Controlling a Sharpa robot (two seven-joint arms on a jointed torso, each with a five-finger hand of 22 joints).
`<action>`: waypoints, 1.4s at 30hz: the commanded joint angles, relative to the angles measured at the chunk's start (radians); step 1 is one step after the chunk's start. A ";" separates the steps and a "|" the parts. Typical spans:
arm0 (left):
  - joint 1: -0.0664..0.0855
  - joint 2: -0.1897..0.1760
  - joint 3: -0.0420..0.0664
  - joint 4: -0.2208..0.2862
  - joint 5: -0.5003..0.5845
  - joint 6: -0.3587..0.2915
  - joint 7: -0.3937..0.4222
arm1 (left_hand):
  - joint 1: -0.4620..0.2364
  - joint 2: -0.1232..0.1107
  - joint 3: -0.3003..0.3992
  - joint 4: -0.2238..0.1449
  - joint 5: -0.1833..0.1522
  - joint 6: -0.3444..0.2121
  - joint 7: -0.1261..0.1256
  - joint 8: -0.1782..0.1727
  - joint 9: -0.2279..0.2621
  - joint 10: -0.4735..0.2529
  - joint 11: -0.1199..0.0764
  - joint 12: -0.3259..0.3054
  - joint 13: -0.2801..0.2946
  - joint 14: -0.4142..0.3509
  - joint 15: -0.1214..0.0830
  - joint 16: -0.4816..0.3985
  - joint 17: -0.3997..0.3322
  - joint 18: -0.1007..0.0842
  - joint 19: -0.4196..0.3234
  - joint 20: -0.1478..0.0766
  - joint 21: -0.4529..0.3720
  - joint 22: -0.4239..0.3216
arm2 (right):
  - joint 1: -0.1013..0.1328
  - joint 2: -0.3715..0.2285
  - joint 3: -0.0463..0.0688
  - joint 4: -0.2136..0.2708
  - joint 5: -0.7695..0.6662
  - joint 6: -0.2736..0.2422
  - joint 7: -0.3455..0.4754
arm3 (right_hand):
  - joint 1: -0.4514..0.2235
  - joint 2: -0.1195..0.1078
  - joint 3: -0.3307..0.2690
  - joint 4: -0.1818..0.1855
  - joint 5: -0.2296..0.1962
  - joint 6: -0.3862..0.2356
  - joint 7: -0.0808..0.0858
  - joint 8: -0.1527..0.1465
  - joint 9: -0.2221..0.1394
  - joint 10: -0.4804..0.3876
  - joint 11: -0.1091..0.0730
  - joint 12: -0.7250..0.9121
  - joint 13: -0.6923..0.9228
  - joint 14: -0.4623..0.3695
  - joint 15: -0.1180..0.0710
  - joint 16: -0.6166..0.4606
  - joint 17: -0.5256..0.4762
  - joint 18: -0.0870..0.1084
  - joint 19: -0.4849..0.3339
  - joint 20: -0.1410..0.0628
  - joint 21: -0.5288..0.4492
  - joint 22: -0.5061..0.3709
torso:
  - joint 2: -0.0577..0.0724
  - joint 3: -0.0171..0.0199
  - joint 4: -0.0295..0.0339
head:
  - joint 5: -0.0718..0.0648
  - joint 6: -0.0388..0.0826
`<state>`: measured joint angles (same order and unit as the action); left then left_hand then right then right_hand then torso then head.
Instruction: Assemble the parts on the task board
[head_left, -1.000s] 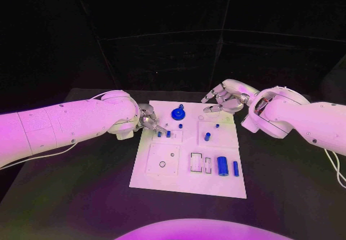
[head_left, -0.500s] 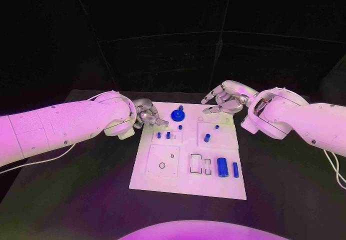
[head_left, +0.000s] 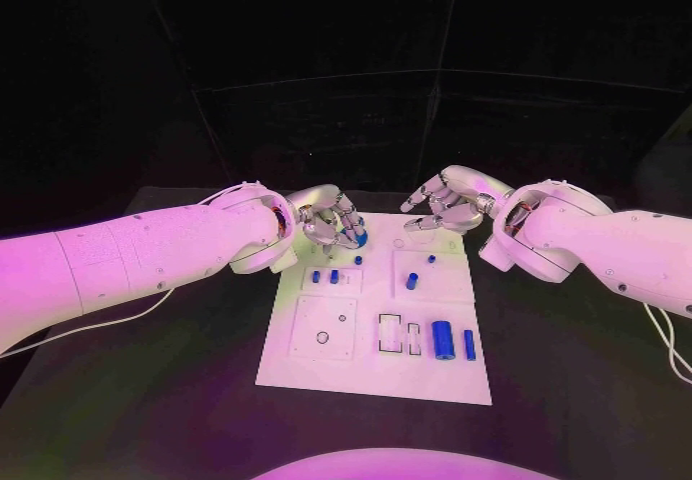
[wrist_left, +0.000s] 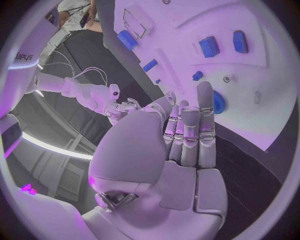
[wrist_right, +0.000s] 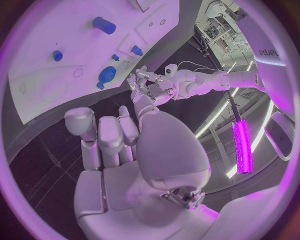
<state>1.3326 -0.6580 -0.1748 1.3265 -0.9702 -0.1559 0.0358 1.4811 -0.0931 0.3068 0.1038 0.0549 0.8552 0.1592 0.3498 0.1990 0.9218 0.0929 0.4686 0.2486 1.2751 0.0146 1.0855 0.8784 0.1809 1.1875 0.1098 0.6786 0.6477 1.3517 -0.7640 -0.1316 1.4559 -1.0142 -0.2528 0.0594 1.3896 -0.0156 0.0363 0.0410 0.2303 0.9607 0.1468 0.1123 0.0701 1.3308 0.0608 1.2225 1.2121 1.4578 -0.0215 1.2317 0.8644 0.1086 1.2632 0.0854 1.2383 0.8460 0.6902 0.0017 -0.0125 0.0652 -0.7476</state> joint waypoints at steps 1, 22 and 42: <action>-0.005 0.020 0.000 -0.023 -0.149 -0.016 0.097 | -0.019 -0.031 0.022 -0.007 0.002 0.033 -0.007 -0.031 -0.028 0.036 -0.004 -0.051 -0.052 0.058 -0.006 0.062 0.056 0.004 0.035 -0.003 0.008 0.000 | 0.002 0.000 0.000 0.003 -0.001 -0.020 -0.002 | -0.003 0.009 0.004 0.001 0.005 -0.006 0.002 -0.002 -0.001 -0.006 -0.003 -0.003 -0.001 0.001 -0.002 -0.003 0.000 0.020 0.007 -0.003 -0.006 0.000 | 0.001 -0.0001 -0.0007 | -0.004 0.003; -0.032 0.120 0.000 -0.153 -0.381 0.062 0.060 | -0.073 -0.058 0.001 -0.046 0.002 0.101 -0.020 -0.155 -0.107 0.109 -0.010 -0.224 -0.183 0.208 -0.021 0.251 0.245 -0.041 0.221 -0.019 0.256 0.238 | 0.002 0.002 0.000 0.004 -0.003 -0.026 -0.012 | -0.002 0.011 0.006 0.002 0.010 -0.007 0.003 -0.002 -0.002 -0.006 -0.003 -0.003 -0.001 0.001 -0.002 -0.003 0.000 0.020 0.008 -0.003 -0.006 0.000 | 0.002 -0.0011 -0.0008 | -0.007 0.005; -0.041 0.154 0.000 -0.184 -0.435 0.096 0.030 | -0.067 -0.038 0.031 -0.066 0.002 0.162 -0.029 -0.164 -0.112 0.181 -0.020 -0.245 -0.184 0.212 -0.029 0.251 0.226 -0.048 0.238 -0.026 0.288 0.276 | 0.002 0.004 0.001 0.004 -0.005 -0.025 -0.014 | -0.002 0.013 0.007 0.003 0.012 -0.007 0.003 -0.002 -0.002 -0.005 -0.003 -0.002 -0.001 0.002 -0.002 -0.002 0.003 0.020 0.008 -0.003 -0.006 0.001 | 0.001 -0.0003 0.0000 | -0.012 0.004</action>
<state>1.2906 -0.5059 -0.1753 1.1440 -1.3735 -0.0759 0.0795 1.4140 -0.1431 0.3312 0.0385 0.0549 1.0096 0.1285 0.1899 0.0876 1.0956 0.0750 0.2282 0.0664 1.4635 -0.0086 1.3322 1.1050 0.1464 1.4168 0.0830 0.9611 0.9223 1.3517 -0.7609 -0.1316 1.4584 -1.0161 -0.2688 0.0442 1.3854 -0.0115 0.0375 0.0422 0.2382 0.9608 0.1468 0.1123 0.0701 1.3308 0.0608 1.2225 1.2118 1.4578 -0.0215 1.2316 0.8669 0.1086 1.2668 0.0818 1.2383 0.8463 0.6916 0.0014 -0.0124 0.0525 -0.7406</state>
